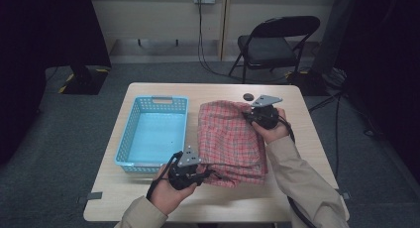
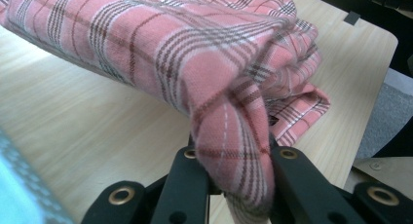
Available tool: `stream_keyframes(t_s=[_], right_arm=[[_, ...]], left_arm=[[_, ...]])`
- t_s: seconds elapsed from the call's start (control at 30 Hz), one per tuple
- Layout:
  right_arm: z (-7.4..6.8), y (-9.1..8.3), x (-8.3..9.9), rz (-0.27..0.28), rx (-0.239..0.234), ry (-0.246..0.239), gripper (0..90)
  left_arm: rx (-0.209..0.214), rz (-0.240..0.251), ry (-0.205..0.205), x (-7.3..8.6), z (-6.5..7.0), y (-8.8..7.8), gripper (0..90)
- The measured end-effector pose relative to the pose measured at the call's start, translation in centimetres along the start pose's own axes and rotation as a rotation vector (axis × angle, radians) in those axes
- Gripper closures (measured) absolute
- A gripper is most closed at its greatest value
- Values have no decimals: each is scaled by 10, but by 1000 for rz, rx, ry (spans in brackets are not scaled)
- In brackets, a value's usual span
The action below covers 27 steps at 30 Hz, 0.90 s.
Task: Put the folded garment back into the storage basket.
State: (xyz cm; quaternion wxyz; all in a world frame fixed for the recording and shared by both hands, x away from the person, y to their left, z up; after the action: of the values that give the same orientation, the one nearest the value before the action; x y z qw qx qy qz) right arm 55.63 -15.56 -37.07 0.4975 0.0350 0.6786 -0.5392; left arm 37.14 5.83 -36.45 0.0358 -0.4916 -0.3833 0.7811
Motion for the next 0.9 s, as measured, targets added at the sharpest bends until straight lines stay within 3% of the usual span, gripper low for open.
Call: stream_keyframes(t_s=[0.53, 0.9], right_arm=[[-17, 11, -42, 15, 12, -41, 759], [-37, 23, -72, 36, 2, -66, 759]], left_arm=[[-38, 8, -20, -4, -28, -28, 833], [-73, 4, -32, -3, -48, -53, 834]])
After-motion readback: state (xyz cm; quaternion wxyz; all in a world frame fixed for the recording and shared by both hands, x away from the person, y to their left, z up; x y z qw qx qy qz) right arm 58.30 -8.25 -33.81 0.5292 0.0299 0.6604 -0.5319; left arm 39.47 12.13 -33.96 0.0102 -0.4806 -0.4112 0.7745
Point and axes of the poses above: each handheld gripper's, and its own axes: y roughly forward along the jaws, x roughly out of its underside, z roughly to its right, the point moved 6 cm from there along y, roughly forward along the jaws, and after that the axes turned 5 degrees about y, right-handed, at the moved point
